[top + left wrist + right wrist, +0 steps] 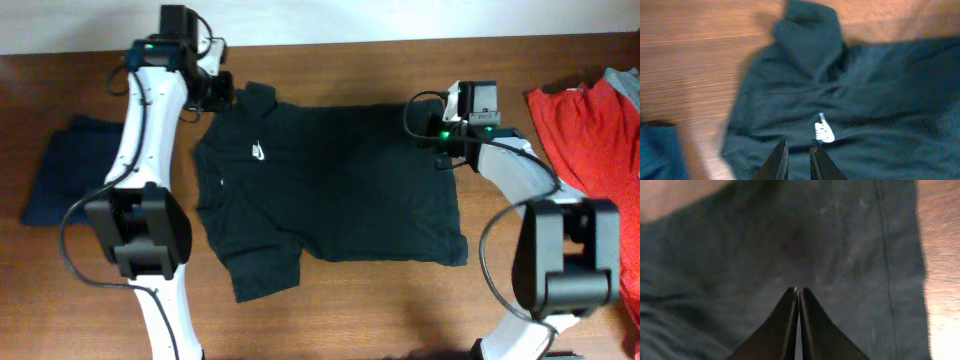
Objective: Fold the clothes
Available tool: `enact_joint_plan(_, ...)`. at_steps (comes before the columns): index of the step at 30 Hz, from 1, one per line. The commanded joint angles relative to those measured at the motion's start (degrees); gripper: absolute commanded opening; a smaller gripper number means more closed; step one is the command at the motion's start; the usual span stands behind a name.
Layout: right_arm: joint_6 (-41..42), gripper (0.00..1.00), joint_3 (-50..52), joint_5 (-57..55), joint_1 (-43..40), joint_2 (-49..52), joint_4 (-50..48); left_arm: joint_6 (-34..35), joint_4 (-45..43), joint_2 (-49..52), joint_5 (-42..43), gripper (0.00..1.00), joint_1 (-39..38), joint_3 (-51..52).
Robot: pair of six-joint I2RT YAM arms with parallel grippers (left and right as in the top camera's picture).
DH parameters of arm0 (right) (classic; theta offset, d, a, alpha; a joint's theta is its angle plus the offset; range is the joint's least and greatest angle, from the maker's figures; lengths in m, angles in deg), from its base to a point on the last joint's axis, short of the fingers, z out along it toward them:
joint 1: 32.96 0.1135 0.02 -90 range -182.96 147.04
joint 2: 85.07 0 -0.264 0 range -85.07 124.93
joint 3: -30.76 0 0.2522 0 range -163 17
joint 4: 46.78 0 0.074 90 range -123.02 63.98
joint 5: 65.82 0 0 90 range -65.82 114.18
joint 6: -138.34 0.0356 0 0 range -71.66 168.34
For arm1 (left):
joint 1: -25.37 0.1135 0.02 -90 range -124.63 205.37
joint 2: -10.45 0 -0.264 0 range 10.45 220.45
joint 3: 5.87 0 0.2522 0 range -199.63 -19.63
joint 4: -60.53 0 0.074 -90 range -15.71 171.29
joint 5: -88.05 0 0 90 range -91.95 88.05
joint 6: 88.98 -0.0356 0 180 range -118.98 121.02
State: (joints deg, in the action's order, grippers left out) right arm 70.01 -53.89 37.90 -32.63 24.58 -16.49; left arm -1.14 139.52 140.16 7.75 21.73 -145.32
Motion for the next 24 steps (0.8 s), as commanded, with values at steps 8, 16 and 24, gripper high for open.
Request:
enact_joint_plan(8,2.69,0.08,-0.07,-2.05,-1.51,10.71,-7.76,-1.62,1.64,6.78,2.51,0.11,-1.33,0.09)
enact_joint_plan(16,2.67,0.07,-0.55,-15.08,-7.48,13.51,-6.99,-1.64,3.82,6.78,2.51,0.12,-1.36,0.09)
enact_joint_plan(24,-2.99,0.22,-7.93,4.92,-11.63,12.41,-3.65,-1.62,4.42,6.78,2.54,0.12,-1.36,0.07)
